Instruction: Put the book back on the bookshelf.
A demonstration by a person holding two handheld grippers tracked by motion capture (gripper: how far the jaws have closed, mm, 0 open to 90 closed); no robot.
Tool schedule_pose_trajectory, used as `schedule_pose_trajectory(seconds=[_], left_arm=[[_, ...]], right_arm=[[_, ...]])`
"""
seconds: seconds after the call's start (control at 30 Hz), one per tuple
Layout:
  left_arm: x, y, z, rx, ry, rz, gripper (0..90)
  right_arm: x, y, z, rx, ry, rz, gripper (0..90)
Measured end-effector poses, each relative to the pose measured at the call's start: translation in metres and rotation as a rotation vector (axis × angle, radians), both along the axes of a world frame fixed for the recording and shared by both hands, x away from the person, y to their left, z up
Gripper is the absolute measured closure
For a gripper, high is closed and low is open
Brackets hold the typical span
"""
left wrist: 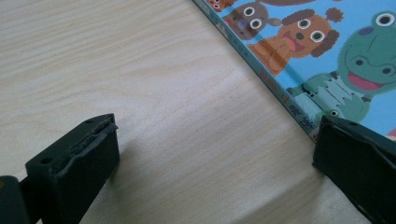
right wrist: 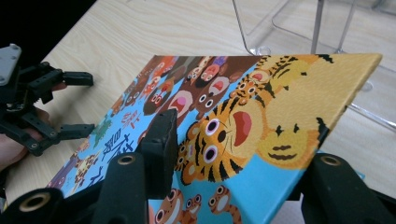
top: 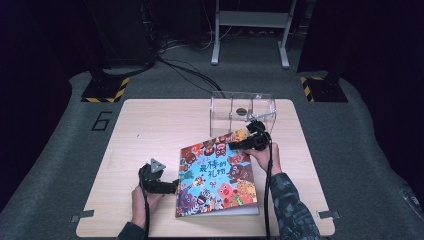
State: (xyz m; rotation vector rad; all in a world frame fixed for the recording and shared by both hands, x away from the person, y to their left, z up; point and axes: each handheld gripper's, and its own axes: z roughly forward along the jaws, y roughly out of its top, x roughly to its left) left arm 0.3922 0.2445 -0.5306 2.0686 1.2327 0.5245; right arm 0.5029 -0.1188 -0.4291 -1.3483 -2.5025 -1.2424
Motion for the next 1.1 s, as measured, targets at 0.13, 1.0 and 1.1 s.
schedule_pose_trajectory(seconds=[0.13, 1.0, 1.1], left_arm=[[0.0, 0.0, -0.001, 0.001, -0.009, 0.006, 0.1], [0.0, 0.0, -0.001, -0.004, -0.013, 0.007, 0.8], [0.0, 0.002, 0.001, 0.014, 0.002, -0.012, 0.8]], right_arm=[[-0.002, -0.002, -0.001, 0.03, -0.017, 0.009, 53.2], [-0.016, -0.004, 0.001, 0.019, -0.134, 0.029, 53.6], [-0.018, -0.004, 0.002, 0.018, -0.149, 0.031, 53.5]])
